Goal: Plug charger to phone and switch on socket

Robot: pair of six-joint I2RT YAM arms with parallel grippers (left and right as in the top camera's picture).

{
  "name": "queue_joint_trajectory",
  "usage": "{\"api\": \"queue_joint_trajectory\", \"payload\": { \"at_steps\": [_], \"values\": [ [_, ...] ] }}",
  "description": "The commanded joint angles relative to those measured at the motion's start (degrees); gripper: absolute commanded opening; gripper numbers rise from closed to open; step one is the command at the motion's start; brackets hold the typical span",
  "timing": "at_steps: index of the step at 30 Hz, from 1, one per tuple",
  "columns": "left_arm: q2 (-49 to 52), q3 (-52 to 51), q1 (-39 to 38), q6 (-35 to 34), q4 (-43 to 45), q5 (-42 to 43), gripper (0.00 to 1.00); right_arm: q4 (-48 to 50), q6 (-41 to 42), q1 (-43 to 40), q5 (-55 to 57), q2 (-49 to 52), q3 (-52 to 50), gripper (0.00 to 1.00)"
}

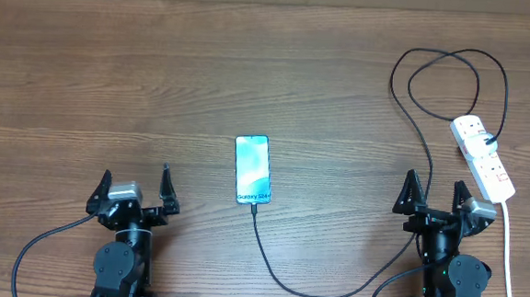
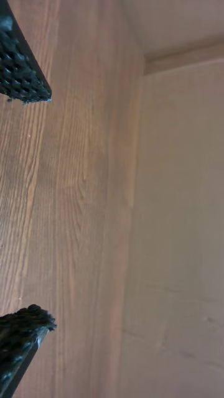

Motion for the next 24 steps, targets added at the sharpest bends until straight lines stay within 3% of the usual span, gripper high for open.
{"api": "queue_joint_trajectory", "payload": {
  "at_steps": [1,24],
  "values": [
    [-0.72,-0.2,-0.11,3.41,-0.48,3.69,1.0,0.31,-0.26,0.33,0.15,-0.57,-0.61,1.0],
    [-0.72,-0.22,2.25,0.79,-0.09,2.93,0.99,0.31,-0.26,0.31,0.15,-0.57,-0.61,1.0]
  ]
}}
